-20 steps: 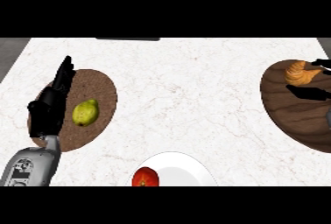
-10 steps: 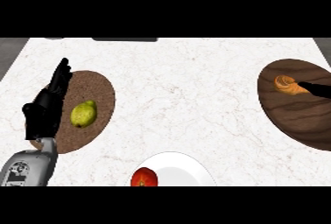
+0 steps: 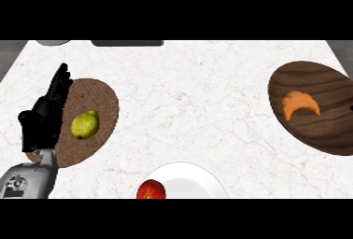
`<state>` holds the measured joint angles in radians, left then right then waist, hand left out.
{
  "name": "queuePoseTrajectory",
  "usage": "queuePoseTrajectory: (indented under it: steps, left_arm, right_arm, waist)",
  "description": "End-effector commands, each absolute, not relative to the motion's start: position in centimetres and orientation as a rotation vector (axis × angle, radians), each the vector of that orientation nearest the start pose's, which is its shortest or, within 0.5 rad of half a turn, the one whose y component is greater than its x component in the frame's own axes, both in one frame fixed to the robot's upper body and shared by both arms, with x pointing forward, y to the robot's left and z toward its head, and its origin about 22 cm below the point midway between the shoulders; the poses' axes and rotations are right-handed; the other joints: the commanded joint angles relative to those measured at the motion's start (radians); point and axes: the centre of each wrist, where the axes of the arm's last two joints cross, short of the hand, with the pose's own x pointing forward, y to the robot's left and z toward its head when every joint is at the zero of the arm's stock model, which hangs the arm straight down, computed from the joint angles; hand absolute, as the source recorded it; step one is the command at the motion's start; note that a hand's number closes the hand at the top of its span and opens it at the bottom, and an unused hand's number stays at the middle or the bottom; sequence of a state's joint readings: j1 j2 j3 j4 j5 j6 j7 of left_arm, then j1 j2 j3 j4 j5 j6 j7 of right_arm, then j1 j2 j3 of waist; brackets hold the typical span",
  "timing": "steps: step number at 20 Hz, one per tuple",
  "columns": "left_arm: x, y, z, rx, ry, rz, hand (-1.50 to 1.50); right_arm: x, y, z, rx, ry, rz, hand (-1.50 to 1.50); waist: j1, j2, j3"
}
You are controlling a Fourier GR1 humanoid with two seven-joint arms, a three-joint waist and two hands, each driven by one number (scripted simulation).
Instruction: Pick the croissant from the plate and place it in the bowl
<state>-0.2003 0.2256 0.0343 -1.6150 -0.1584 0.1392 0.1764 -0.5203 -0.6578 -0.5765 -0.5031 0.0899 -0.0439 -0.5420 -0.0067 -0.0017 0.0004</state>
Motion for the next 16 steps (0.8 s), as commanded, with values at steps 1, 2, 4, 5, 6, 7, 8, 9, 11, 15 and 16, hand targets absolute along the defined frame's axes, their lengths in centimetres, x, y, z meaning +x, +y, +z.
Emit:
queuePoseTrajectory:
  steps: [1,2,4,5,6,7,8,9,11,15,16]
  left_arm:
    - [28.0,26.8,8.5,0.392,-1.638,-0.131,0.00]
    - [29.2,26.1,8.7,0.434,-1.647,-0.136,0.00]
    - [29.5,27.9,6.4,0.422,-1.638,-0.158,0.00]
    - [29.1,28.4,8.1,0.404,-1.640,-0.138,0.00]
    - [28.2,26.4,7.4,0.414,-1.625,-0.166,0.00]
    - [28.5,27.2,7.4,0.405,-1.645,-0.154,0.00]
    - [29.3,28.4,9.2,0.414,-1.651,-0.167,0.00]
    - [29.9,28.4,7.9,0.423,-1.646,-0.148,0.00]
    - [29.0,26.0,7.5,0.406,-1.631,-0.153,0.00]
    - [28.9,24.7,7.2,0.412,-1.640,-0.159,0.00]
    - [29.6,26.5,7.9,0.393,-1.633,-0.163,0.00]
  right_arm:
    - [25.4,-53.4,4.3,-0.699,-1.710,-0.120,-1.50]
    - [23.7,-54.1,3.2,-0.670,-1.712,-0.134,-1.50]
    - [22.7,-54.3,4.0,-0.661,-1.724,-0.093,-1.50]
    - [22.3,-53.8,3.7,-0.663,-1.715,-0.091,-1.50]
    - [20.9,-54.2,3.5,-0.624,-1.718,-0.071,-1.50]
    - [21.7,-53.6,4.9,-0.606,-1.735,-0.076,-1.50]
    - [20.1,-53.7,2.5,-0.617,-1.729,-0.066,-1.50]
    - [18.4,-53.2,1.0,-0.605,-1.760,-0.065,-1.50]
    - [17.2,-52.8,2.5,-0.614,-1.759,-0.052,-1.50]
    - [17.0,-52.1,2.6,-0.621,-1.756,-0.048,-1.50]
    - [15.6,-53.2,1.4,-0.625,-1.749,-0.067,-1.50]
  waist:
    - [-0.010,-0.005,-0.001]
    - [-0.015,-0.003,-0.001]
    - [-0.018,-0.003,-0.002]
    - [-0.011,-0.004,-0.002]
    - [-0.014,-0.005,-0.002]
    - [-0.010,-0.004,-0.002]
    - [-0.005,-0.001,-0.001]
    - [-0.012,-0.001,-0.001]
    - [-0.011,-0.003,-0.002]
    - [0.002,0.001,-0.001]
    - [0.003,0.001,0.000]
